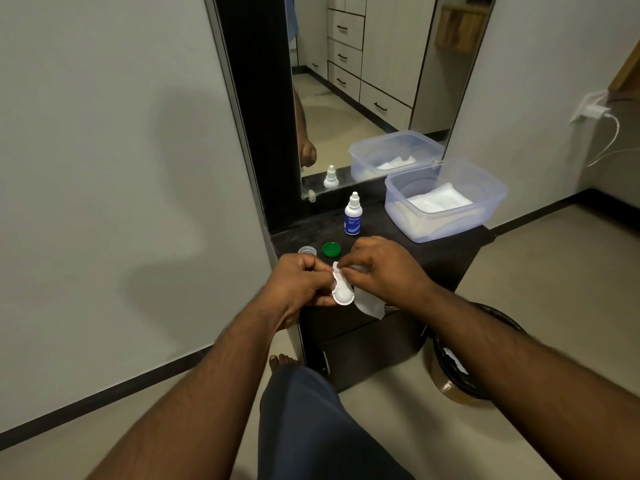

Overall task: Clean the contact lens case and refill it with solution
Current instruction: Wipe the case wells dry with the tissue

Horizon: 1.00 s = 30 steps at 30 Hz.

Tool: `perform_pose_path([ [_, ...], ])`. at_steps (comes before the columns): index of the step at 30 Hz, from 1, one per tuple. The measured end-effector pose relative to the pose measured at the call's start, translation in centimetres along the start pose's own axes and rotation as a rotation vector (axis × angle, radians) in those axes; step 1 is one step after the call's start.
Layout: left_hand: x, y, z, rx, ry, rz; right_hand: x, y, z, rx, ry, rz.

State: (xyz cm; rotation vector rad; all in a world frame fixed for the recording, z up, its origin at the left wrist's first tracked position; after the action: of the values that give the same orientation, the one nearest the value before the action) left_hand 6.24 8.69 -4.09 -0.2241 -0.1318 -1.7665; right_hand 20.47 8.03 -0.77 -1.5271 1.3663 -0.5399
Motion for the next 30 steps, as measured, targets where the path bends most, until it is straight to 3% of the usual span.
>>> perform_pose_path([
  [3,0.1,0.2,0.1,0.011,0.015,-0.001,0.5,-0.7,0.7,-0.07,0.039,0.007],
  [9,0.1,-0.1,0.1,-0.019,0.001,0.0,-1.1,0.2,-0.8,-0.039,-0.01,-0.142],
  [16,-0.1,0.1,0.0,-0.035,-0.01,0.009,-1.1,-0.5,1.0,-0.098,0.016,-0.14],
  [30,-0.2,0.1,0.0,-0.048,0.008,0.013,-1.9,-0.2,0.5,0.066,-0.04,-0.202],
])
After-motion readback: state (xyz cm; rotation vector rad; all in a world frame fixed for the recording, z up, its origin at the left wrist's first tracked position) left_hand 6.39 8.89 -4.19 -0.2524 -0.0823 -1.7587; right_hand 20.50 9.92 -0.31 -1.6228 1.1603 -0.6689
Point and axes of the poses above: each hand's wrist, its own x-axis away from the middle knuckle, its own y-axis out of the palm, z = x × y, the point moved 5 cm from there along -x, towards the middle knuckle, and after that the axes turned 8 degrees about y, right-handed, at the moved point
